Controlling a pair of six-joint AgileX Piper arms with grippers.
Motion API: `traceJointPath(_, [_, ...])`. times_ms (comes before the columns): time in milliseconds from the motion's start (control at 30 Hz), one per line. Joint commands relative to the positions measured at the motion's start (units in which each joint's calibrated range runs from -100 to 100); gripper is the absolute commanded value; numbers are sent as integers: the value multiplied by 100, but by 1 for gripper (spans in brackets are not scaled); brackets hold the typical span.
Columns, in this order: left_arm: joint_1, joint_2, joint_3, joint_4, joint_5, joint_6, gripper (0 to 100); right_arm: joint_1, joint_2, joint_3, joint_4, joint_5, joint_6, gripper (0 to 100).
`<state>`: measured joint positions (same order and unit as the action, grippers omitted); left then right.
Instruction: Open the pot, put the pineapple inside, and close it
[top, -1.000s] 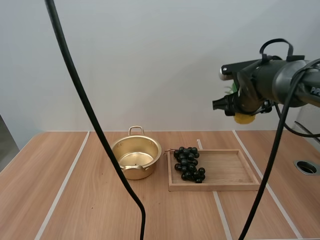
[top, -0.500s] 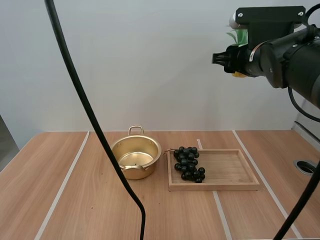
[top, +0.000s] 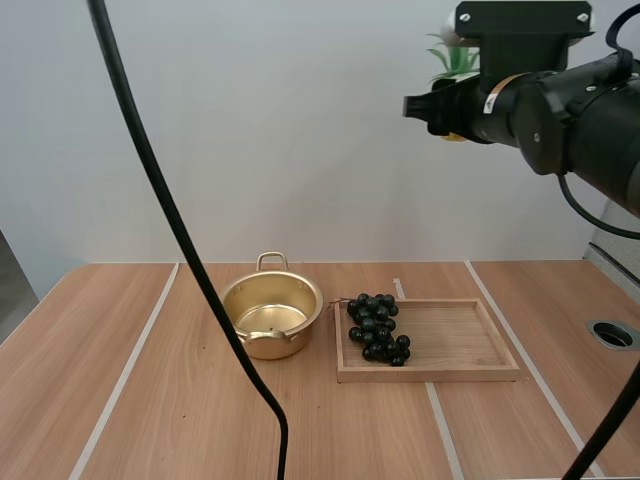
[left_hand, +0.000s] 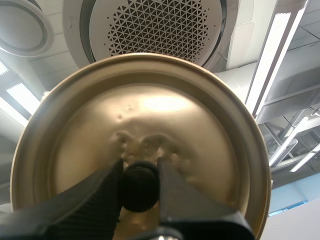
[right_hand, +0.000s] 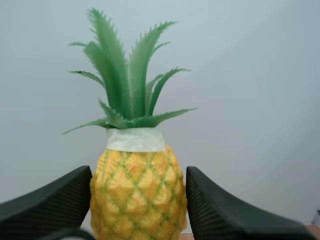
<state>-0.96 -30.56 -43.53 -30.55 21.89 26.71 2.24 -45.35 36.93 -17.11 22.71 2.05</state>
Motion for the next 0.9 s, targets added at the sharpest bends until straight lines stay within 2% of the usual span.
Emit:
traceJointPath(0, [10,19,-37,-7,90,13,0,252,125,-58,407,-293,-697,0])
traceJointPath(300, [10,19,-37,-29,956,13,0,1296,1321,-58,437,-298,-1292,0])
traceJointPath(467, [10,-6,-37,-42,1012,13,0,1726,1833,-58,437,-280,-1420,0])
traceJointPath(600, [10,-53,-37,-42,1012,13,0,1894,2379,-58,378,-404,-1473,0])
traceJointPath(867, [10,-76,-141,-42,1012,13,0,1903,3732,-278,295,-602,-1473,0])
